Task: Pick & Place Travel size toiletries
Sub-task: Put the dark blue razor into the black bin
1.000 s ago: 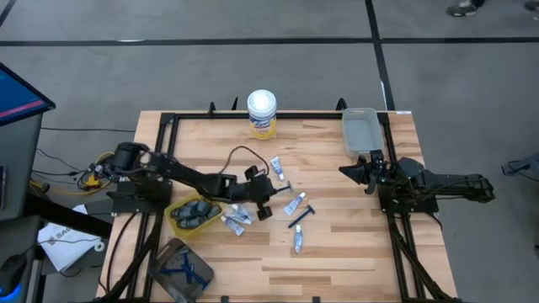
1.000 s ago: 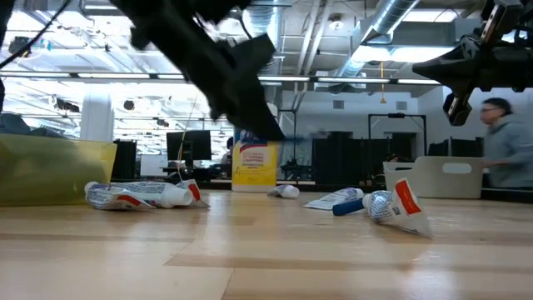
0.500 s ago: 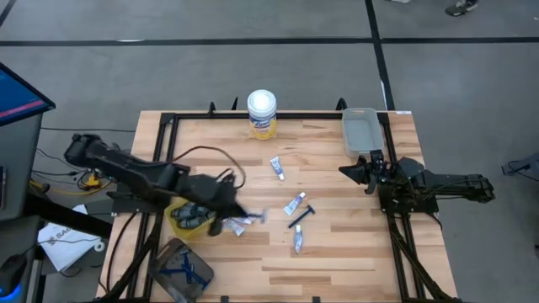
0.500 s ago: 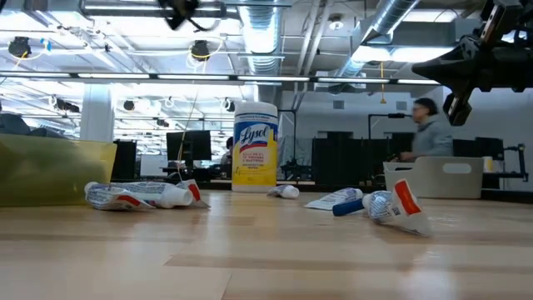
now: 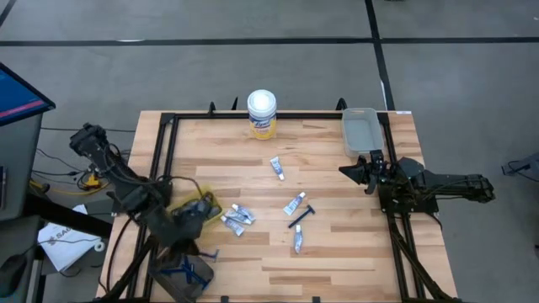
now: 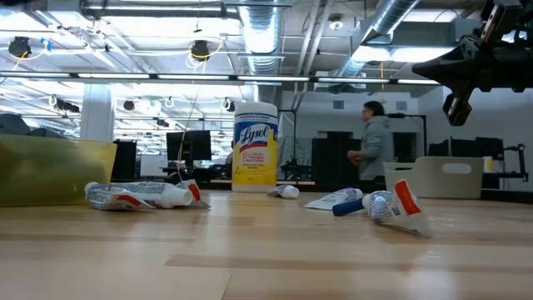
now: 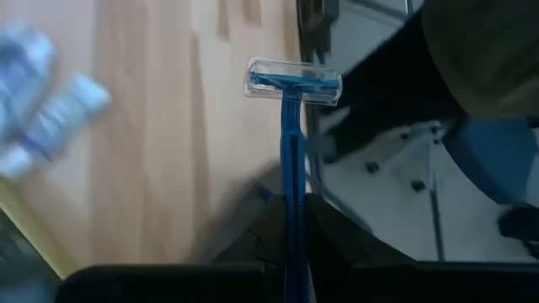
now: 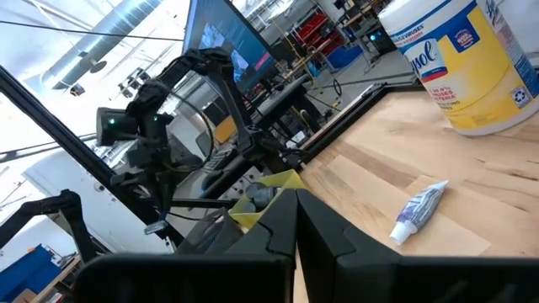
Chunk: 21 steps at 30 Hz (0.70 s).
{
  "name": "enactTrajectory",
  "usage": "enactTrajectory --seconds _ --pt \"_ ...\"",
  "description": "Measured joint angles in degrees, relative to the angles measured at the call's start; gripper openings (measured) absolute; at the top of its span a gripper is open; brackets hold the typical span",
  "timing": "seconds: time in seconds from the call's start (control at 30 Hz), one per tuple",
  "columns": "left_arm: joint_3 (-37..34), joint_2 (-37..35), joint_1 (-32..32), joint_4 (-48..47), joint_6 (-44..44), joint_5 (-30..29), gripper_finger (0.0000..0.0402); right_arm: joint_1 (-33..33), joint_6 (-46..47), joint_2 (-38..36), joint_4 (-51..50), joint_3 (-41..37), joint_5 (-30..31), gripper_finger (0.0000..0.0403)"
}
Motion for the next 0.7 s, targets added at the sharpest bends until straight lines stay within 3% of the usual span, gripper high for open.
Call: enactTrajectory --seconds 0.2,0.37,0.53,0.7 --pt "-0.9 0.1 -8.2 -0.9 -10.9 0.4 0.0019 0.0 0.0 0.0 0.0 0.0 0.0 0.0000" --pt "-4.5 0.3 -12.6 0.1 -19.1 5.9 0.0019 0.0 0.0 0.0 0.0 0.0 0.0 0.0000" --pt "-7.3 0.2 -15.0 2.7 -21.2 10.0 0.0020 0.0 0.0 0.0 0.0 0.0 0.0 0.0000" --pt "-9.9 0.2 -15.4 4.1 -21.1 10.2 0.0025 0.0 0.0 0.0 0.0 0.0 0.0 0.0000"
